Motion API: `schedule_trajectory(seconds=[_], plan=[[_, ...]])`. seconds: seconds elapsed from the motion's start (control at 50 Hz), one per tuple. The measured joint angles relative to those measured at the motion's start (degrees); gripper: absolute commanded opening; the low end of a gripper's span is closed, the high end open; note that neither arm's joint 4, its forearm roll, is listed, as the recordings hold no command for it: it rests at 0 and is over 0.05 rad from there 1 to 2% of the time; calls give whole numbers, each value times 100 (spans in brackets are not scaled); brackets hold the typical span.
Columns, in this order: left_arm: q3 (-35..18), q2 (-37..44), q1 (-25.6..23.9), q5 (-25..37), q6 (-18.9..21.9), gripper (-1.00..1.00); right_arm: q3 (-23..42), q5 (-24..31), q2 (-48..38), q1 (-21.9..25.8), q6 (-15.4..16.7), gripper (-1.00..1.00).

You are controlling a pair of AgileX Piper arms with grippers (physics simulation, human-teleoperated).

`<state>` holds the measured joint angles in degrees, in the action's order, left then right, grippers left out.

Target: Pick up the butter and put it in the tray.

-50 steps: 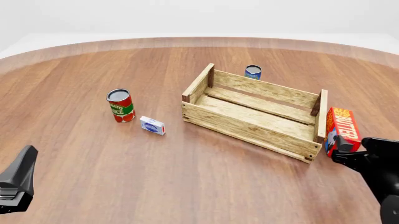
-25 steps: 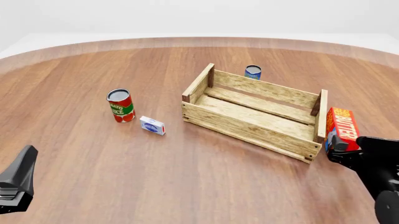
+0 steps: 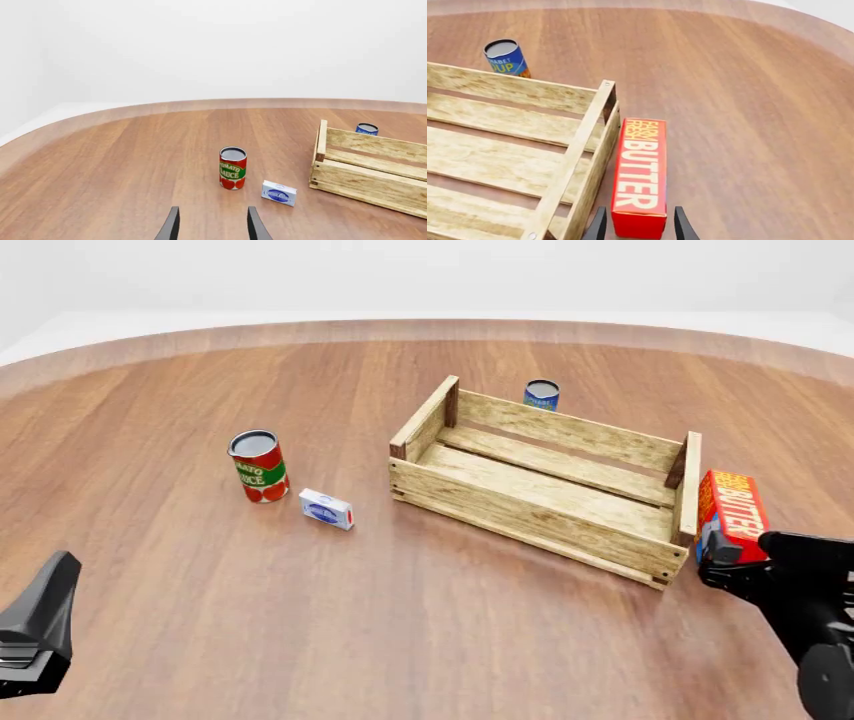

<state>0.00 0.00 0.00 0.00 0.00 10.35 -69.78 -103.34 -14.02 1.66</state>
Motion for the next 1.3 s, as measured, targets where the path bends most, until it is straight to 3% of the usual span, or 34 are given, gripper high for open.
schedule_trajectory(seconds=[1.04, 1.06, 1.3], plan=[[0, 0, 0, 0, 0, 100, 297, 14, -478, -28, -37, 100], [0, 0, 0, 0, 0, 100, 298, 13, -479, -28, -38, -100], [0, 0, 0, 0, 0, 100, 257, 21, -442, -30, 11, -100]])
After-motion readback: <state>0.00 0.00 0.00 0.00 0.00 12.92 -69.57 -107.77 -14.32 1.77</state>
